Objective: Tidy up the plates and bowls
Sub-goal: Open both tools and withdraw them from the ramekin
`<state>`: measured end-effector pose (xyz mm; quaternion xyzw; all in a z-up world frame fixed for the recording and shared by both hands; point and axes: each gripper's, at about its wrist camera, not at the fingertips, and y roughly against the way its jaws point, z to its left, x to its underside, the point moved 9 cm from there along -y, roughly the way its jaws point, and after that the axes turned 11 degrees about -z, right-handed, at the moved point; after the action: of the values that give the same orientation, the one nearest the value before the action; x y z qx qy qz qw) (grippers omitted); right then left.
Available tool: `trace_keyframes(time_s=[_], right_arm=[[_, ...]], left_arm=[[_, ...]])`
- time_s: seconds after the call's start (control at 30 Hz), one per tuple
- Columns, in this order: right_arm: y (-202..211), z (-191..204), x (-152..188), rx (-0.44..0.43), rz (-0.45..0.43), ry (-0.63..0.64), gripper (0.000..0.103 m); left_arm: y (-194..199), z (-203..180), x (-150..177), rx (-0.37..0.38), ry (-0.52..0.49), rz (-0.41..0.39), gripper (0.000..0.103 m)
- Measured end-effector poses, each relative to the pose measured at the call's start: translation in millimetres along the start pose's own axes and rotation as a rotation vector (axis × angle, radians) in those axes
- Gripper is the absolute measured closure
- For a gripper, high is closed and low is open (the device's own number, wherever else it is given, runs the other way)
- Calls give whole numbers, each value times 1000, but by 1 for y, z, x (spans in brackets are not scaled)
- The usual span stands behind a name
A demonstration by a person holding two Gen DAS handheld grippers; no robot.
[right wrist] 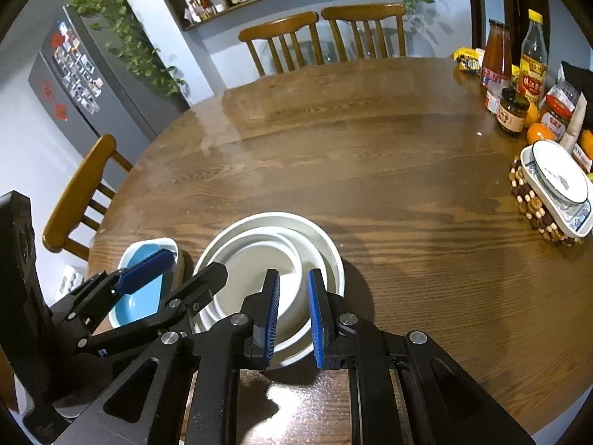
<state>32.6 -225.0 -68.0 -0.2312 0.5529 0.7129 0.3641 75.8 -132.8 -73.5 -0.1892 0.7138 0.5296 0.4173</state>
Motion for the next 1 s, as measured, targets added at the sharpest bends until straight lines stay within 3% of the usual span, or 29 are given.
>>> trace_keyframes(time_s=[0.27,0.47,1.0], right_arm=[[12,-1,-5,6,-45,9,72],[14,-6,-4,3,-53,2,58],[14,-28,13,8,2,5,58]], left_arm=[[12,4,-7,-20,-11,-52,33],[13,11,-6,-29,1,-61,20],[9,28,14,-29,10,28,19]])
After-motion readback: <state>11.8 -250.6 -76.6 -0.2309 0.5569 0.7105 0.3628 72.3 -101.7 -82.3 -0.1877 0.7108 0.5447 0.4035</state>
